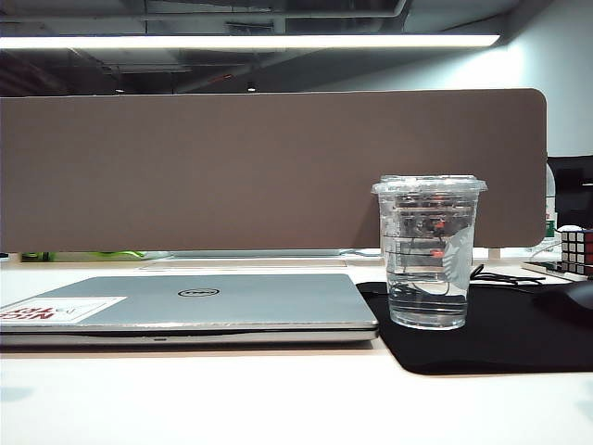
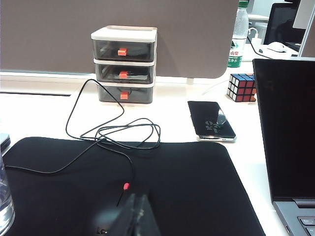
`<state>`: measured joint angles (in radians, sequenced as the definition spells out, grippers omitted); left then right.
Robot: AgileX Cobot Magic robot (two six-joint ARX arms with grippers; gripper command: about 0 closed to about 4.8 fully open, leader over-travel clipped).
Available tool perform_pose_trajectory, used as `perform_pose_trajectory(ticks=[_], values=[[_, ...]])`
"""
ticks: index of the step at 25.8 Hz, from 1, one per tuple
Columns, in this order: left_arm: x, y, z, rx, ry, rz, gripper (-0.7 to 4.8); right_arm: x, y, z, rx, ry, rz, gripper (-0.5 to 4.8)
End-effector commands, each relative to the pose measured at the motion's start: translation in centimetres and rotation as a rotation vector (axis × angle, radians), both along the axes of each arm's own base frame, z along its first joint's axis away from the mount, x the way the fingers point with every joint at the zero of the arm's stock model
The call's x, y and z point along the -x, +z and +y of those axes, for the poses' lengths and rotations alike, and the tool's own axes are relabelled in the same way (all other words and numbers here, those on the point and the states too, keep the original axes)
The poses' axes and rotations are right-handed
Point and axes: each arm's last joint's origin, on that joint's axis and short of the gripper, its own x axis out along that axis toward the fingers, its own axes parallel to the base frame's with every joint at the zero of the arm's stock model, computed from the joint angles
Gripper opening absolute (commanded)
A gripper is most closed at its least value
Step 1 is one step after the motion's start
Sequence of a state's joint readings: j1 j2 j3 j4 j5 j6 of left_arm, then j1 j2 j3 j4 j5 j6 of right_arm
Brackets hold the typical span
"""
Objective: Pick up the coffee cup and place it on the right side of the laptop.
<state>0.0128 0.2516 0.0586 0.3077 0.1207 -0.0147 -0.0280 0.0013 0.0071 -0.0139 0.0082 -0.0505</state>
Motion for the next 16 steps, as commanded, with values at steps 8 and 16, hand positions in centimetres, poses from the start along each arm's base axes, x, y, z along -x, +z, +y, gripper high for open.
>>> perform_pose_trajectory(ticks=[8,16], values=[[1.2,-1.9,0.5,0.008,0.168,0.043,-0.05,0.0,0.0,0.0,0.006,-0.005,-0.014,-0.01],[1.5,-2.1,0.4,0.005,0.144,0.055,-0.05,0.0,0.0,0.0,0.006,-0.004,-0.014,-0.01]])
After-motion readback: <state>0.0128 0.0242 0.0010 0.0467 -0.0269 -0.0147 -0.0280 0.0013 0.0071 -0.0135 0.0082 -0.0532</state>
